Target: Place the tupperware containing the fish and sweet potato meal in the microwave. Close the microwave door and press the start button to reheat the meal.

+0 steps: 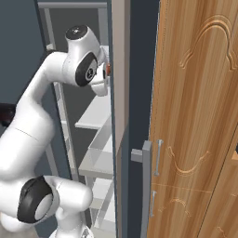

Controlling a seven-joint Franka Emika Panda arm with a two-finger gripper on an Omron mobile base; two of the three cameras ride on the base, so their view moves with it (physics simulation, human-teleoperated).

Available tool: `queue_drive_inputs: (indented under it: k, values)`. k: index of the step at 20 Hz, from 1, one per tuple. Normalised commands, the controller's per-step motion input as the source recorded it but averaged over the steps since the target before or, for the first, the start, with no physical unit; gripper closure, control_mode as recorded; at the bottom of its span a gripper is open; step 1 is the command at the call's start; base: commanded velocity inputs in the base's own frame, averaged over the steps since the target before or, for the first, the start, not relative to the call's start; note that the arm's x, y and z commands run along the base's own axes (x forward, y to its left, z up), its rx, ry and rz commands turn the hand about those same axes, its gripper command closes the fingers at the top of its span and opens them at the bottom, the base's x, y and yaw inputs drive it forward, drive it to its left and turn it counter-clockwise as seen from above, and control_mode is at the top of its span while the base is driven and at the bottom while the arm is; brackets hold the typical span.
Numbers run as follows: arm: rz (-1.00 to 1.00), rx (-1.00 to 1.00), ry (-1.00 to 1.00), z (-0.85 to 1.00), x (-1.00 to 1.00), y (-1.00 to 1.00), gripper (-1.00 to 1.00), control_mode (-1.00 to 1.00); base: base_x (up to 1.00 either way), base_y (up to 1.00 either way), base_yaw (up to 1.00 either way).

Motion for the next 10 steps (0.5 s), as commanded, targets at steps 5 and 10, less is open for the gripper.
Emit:
queue_drive_inputs:
  k: [5,10]
  values:
    - [-0.02,0.06,0.12,-0.03,-0.87,0.32,1.00,-1.00,0.00,0.00,0.00]
    - [-0.12,-0.02,0.00,-0.17,-0.92,0.49,1.00,-1.00,0.00,0.00,0.00]
